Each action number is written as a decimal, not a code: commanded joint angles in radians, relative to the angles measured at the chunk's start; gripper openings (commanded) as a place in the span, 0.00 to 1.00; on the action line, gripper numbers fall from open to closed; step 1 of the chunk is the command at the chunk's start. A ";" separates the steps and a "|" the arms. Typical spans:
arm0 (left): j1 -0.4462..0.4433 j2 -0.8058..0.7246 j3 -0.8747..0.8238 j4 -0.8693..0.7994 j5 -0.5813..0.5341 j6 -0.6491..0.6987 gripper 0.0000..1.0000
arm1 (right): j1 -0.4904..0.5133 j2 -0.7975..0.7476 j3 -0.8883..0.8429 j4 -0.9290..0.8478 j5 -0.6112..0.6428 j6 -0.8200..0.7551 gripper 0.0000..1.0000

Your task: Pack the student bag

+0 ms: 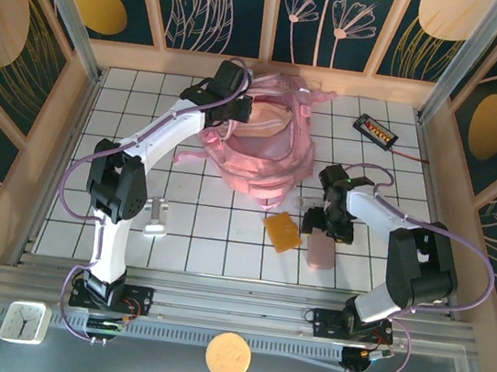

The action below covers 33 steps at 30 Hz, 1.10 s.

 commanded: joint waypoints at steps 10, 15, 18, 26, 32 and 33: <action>0.001 -0.061 0.000 0.062 0.045 -0.007 0.00 | -0.003 0.061 -0.008 0.045 -0.019 -0.016 0.82; 0.003 -0.057 0.000 0.063 0.050 -0.007 0.00 | 0.005 0.031 0.035 0.003 -0.012 -0.006 0.71; 0.003 -0.056 -0.001 0.067 0.061 -0.012 0.00 | 0.016 -0.017 0.075 -0.047 -0.018 0.007 0.69; 0.003 -0.057 0.004 0.078 0.081 -0.028 0.00 | -0.021 -0.183 0.211 -0.087 -0.214 0.111 0.68; 0.003 -0.078 0.001 0.090 0.116 -0.062 0.00 | -0.034 -0.101 0.307 0.316 -0.474 0.379 0.67; 0.003 -0.084 0.000 0.095 0.123 -0.070 0.00 | -0.037 -0.065 0.315 0.409 -0.497 0.442 0.67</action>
